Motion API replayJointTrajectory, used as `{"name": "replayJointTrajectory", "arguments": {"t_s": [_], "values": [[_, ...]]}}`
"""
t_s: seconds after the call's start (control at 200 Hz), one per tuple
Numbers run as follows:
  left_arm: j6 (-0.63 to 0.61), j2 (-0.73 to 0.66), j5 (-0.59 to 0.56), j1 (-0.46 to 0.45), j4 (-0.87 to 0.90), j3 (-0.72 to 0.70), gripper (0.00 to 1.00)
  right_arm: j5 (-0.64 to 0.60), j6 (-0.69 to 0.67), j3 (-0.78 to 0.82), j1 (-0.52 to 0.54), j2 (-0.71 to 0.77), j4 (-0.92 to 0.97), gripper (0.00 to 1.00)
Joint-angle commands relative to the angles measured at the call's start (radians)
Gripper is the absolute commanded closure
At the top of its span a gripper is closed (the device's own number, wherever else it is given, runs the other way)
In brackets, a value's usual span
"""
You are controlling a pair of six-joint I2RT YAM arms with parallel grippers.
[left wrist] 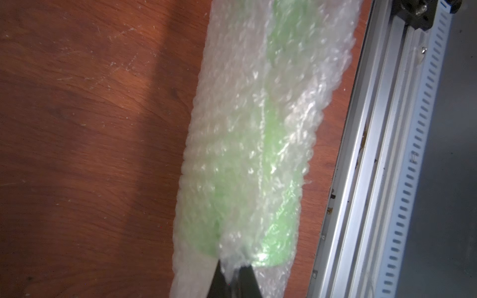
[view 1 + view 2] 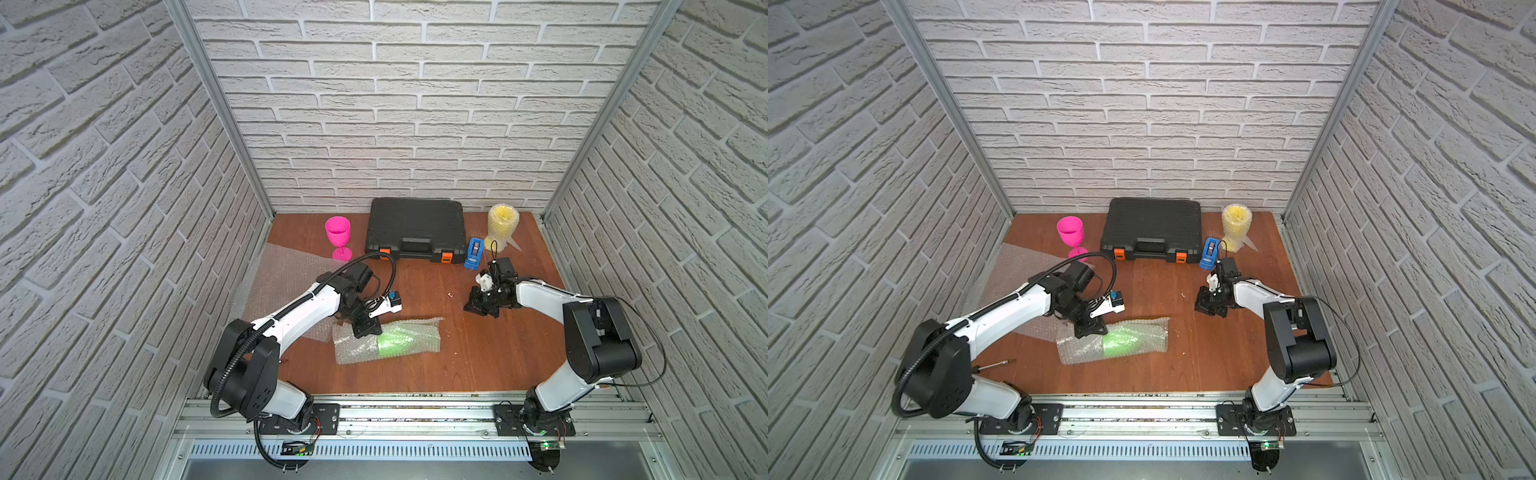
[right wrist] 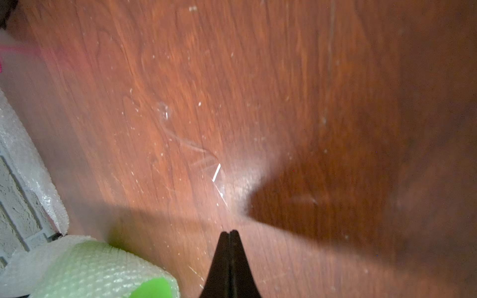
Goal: Wrap wine glasses in bubble wrap
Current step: Tear off the tape using the Tape Cutter, then stick the tape on the bubble wrap.
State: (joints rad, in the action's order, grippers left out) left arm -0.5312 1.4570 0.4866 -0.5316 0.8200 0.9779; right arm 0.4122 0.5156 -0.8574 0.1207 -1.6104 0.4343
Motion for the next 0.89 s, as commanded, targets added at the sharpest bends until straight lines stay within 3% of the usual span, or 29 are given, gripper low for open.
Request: {"name": "replayJointTrajectory", "arguments": {"t_s": [0.0,0.31,0.55,0.665,0.89], "values": [[-0.012,0.017,-0.012,-0.011,0.062,-0.009,1.0,-0.024,-0.029,0.001,0.006,0.089,0.053,0.97],[-0.003,0.012,-0.01,-0.011,0.052,-0.009,1.0,-0.07,-0.115,-0.113,0.018,0.297,0.273,0.97],[0.005,0.001,0.013,-0.012,0.033,-0.002,1.0,-0.102,-0.168,-0.259,0.138,0.345,0.359,0.97],[0.002,-0.02,0.021,-0.011,0.018,-0.009,1.0,-0.069,-0.178,-0.29,0.218,0.347,0.293,0.97],[-0.019,-0.05,0.026,-0.017,0.011,-0.026,1.0,0.092,-0.225,-0.258,0.339,0.29,-0.021,0.97]]}}
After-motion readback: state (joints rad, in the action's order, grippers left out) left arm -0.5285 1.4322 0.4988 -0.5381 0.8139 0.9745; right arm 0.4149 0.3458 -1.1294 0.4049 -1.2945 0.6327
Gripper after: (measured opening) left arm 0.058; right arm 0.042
